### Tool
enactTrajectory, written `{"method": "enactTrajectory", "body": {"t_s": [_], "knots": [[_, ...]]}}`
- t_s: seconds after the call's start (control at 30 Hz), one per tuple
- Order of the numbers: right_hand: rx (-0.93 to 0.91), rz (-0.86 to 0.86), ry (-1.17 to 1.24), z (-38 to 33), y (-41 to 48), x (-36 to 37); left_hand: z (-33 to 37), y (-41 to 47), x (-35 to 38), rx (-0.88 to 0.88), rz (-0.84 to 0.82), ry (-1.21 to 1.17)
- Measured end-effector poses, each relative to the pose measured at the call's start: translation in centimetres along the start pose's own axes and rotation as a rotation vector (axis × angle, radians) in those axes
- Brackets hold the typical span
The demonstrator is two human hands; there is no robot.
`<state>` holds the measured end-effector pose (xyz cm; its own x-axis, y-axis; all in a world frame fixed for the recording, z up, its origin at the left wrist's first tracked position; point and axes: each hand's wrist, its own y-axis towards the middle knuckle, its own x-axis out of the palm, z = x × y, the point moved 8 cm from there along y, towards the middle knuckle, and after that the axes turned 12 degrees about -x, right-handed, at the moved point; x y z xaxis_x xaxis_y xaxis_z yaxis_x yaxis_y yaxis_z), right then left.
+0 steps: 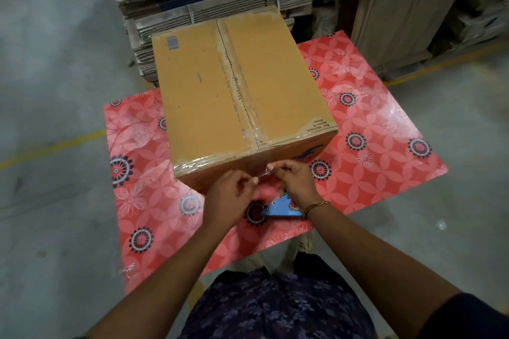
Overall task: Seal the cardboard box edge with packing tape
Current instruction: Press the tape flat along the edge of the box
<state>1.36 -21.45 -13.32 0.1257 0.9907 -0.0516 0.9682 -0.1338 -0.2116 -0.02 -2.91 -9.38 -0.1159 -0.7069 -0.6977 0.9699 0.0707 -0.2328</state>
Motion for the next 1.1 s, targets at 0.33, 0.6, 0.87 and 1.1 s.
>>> {"method": "enactTrajectory", "body": {"t_s": [0.33, 0.6, 0.87, 1.1], "knots": [[-0.034, -0.022, -0.047, 1.0, 1.1, -0.1, -1.5, 3.1, 4.3, -0.262, -0.104, -0.439], [0.036, 0.017, -0.065, 1.9, 2.7, 0.3, -1.8, 3.1, 4.6, -0.346, 0.08, -0.4], [0.106, 0.045, -0.072, 2.6, 3.0, 0.3, -1.4, 3.3, 4.3, -0.317, 0.171, -0.207], [0.154, 0.06, -0.084, 1.8, 2.8, 0.5, -0.4, 3.1, 3.6, -0.188, 0.25, 0.025]]}}
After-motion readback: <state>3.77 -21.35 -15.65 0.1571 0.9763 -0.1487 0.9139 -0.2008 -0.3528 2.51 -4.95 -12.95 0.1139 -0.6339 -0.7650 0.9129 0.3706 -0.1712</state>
